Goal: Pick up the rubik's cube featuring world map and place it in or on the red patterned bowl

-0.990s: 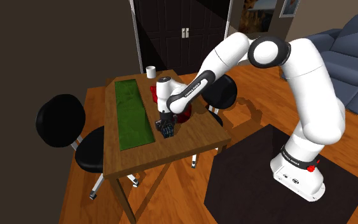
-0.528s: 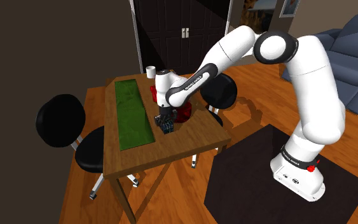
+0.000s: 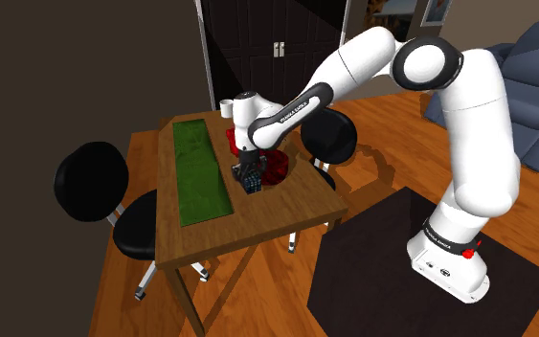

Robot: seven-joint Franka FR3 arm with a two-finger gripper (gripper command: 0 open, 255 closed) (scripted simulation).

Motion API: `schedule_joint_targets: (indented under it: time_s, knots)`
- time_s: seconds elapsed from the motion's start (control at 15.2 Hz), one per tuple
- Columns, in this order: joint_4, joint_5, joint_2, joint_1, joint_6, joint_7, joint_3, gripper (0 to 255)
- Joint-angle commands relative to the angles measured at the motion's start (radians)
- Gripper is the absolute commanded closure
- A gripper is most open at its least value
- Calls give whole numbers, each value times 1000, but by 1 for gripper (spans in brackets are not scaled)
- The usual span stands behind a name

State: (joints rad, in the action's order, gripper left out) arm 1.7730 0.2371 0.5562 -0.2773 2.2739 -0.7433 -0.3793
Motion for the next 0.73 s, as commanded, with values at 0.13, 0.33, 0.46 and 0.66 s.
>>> schedule_joint_targets:
  time_s: [0.13,0.33,0.46,0.66]
  knots:
    - [-7,-15,-32,8,-38,10,-10,255]
    - [-16,-26,-55,12,-68,16,-17,255]
    - [-22,-33,-69,15,-88,20,-21,255]
    - [-34,-43,-90,19,-119,26,-27,255]
